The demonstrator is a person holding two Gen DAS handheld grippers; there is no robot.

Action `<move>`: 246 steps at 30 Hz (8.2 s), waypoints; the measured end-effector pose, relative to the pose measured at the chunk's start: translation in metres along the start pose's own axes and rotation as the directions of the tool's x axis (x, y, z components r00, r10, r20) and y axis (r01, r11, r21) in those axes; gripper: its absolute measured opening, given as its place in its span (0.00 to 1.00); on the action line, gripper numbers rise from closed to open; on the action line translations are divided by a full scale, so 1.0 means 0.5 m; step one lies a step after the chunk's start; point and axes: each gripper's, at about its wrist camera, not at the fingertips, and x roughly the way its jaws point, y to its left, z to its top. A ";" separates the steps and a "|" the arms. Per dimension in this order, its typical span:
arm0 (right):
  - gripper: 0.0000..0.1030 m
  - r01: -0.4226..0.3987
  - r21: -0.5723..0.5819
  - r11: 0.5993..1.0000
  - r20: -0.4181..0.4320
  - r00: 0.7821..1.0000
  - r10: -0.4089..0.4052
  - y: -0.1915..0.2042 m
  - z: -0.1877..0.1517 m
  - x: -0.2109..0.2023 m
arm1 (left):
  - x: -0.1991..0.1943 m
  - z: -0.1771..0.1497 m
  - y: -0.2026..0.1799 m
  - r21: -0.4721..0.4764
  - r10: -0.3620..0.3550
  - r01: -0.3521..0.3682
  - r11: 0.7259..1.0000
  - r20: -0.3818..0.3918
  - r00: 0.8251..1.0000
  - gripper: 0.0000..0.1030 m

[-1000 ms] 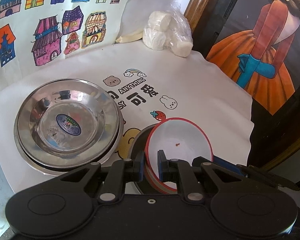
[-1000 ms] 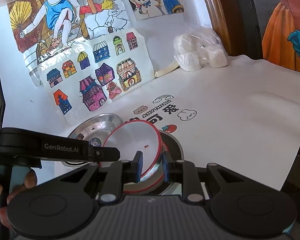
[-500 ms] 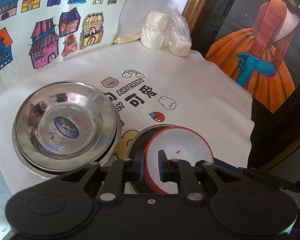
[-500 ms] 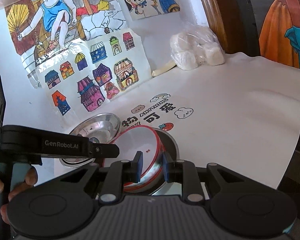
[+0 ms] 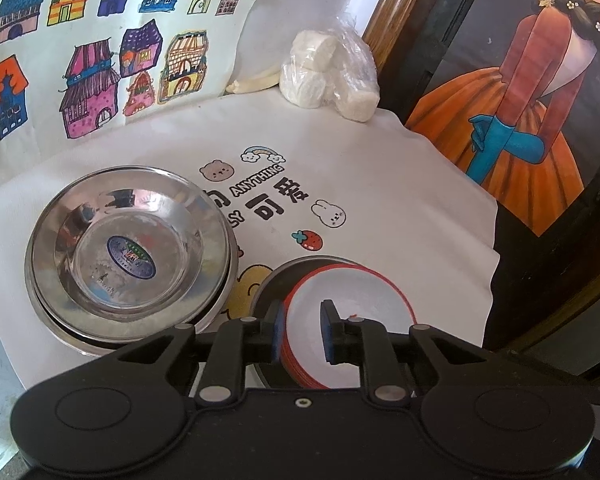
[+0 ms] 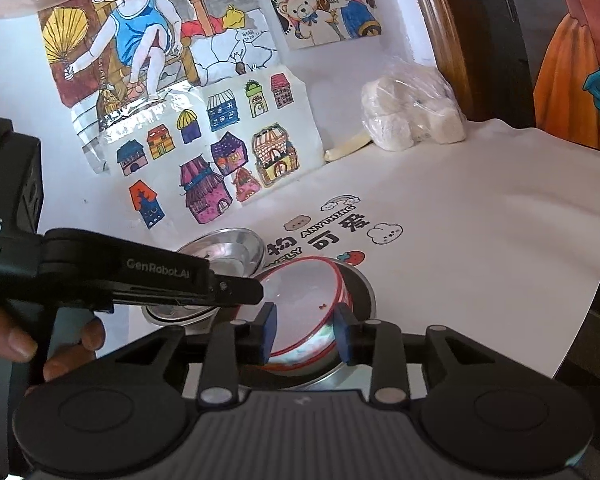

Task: Organize plates and bowls
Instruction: 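Lower the small red-rimmed white bowl into the white bowls with both grippers, then open both grippers to release the small white bowl, then move both grippers to the steel bowl rim holding the white bowls and close, then lift the steel bowl stack with both grippers toward the steel plates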

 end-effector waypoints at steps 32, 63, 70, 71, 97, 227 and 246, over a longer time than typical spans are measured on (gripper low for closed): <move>1.00 0.109 0.003 0.994 0.025 0.994 -0.109 -0.103 -0.009 -0.023 | -0.092 -0.090 0.024 -0.155 0.197 -0.173 0.973 0.152 0.969 0.99; 1.00 0.106 -0.221 0.970 -0.274 0.947 -0.166 -0.145 0.078 0.069 | -0.020 -0.073 0.060 -0.209 0.172 -0.197 0.958 -0.131 0.976 0.99; 1.00 0.093 -0.236 0.967 -0.265 0.951 -0.156 -0.136 0.093 0.072 | -0.015 -0.068 0.064 -0.201 0.195 -0.221 0.954 -0.142 0.970 0.99; 1.00 0.092 -0.242 0.966 -0.267 0.951 -0.158 -0.134 0.094 0.074 | -0.013 -0.067 0.063 -0.198 0.198 -0.224 0.954 -0.142 0.970 0.99; 1.00 0.112 -0.350 0.930 -0.315 0.921 -0.229 -0.099 0.094 0.118 | -0.008 -0.066 0.045 -0.135 0.234 -0.250 0.959 -0.121 0.965 0.99; 0.21 -0.036 -0.090 0.995 -0.388 0.922 -0.001 -0.068 0.118 0.162 | -0.021 -0.023 0.036 -0.322 0.081 -0.077 0.944 -0.003 0.997 0.15; 0.21 -0.128 -0.158 0.979 -0.378 0.924 0.059 0.037 0.168 0.227 | -0.080 0.012 0.120 -0.394 0.168 -0.128 0.910 0.068 0.983 0.13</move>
